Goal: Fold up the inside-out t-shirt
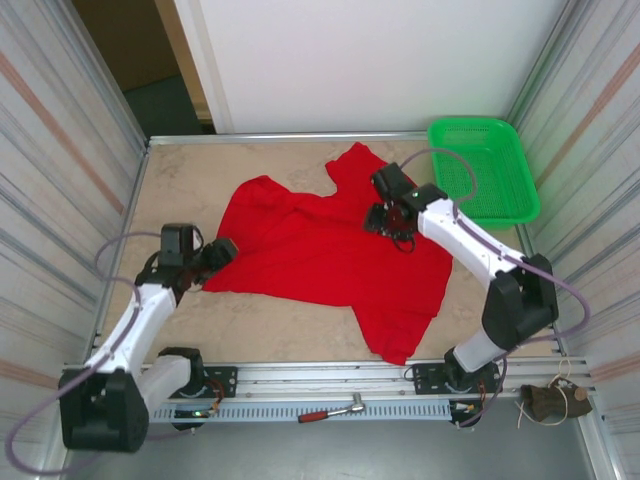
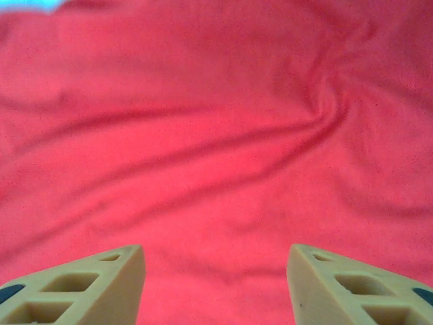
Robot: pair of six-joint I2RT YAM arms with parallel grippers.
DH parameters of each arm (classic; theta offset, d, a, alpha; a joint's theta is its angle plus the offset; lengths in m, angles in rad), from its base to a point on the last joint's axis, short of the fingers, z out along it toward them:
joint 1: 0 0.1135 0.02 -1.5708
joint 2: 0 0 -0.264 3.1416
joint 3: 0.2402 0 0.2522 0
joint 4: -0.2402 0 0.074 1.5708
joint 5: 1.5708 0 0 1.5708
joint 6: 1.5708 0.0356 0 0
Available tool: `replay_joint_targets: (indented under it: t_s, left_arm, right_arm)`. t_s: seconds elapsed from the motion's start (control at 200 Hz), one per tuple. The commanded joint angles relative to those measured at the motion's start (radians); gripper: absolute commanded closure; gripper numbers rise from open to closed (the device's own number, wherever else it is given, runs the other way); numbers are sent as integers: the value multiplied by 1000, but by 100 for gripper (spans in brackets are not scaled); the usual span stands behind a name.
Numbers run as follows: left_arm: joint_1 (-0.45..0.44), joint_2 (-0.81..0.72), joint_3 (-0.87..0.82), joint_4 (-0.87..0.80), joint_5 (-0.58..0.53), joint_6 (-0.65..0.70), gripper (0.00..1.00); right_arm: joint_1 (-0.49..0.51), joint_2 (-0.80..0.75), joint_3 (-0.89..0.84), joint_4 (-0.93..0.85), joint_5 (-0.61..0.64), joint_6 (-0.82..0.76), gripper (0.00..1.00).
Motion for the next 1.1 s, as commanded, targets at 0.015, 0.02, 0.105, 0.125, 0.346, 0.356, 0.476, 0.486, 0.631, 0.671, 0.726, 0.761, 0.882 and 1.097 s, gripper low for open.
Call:
replay_joint_targets:
  t_s: [0.015, 0.02, 0.105, 0.125, 0.346, 0.356, 0.476, 0.486, 0.631, 0.671, 0.726, 0.761, 0.882, 1.097]
  left_arm:
    - [-7, -107, -40, -85, -1, -40, 28]
    - [-8, -110, -41, -88, 0, -40, 28]
    - [-7, -144, -66, -108, 12, -53, 19]
    - [-7, -148, -72, -108, 20, -55, 16]
    - [-6, -126, -71, -121, 79, -33, 1]
    - [-7, -126, -70, -121, 79, -32, 1]
    - [-7, -116, -59, -128, 89, -21, 1]
    - [-7, -115, -59, -129, 87, -20, 1]
    - [-6, -102, -63, -150, 53, -31, 1]
    - [-6, -100, -65, -160, 24, -40, 1]
    - [-6, -97, -71, -162, -8, -56, 1]
    - [-7, -93, -73, -162, -22, -66, 1]
    - [-6, -79, -84, -145, -77, -103, 1]
    - [4, -9, -120, -102, -108, -143, 4]
  right_arm:
    - [92, -97, -84, -87, 93, 43, 39]
    - [98, -101, -86, -89, 96, 46, 39]
    - [190, -151, -133, -148, 129, 100, 36]
    - [211, -162, -146, -163, 133, 116, 35]
    - [476, -279, -285, -335, 197, 353, 33]
    - [490, -282, -289, -344, 202, 366, 33]
    - [649, -291, -321, -412, 208, 500, 32]
    - [660, -288, -323, -415, 207, 509, 32]
    - [796, -230, -351, -451, 196, 632, 32]
    - [821, -214, -352, -441, 191, 645, 32]
    - [843, -193, -350, -406, 173, 646, 32]
    - [853, -177, -349, -384, 160, 643, 32]
    - [873, -122, -340, -346, 144, 635, 31]
    - [882, -75, -380, -271, 92, 606, 29]
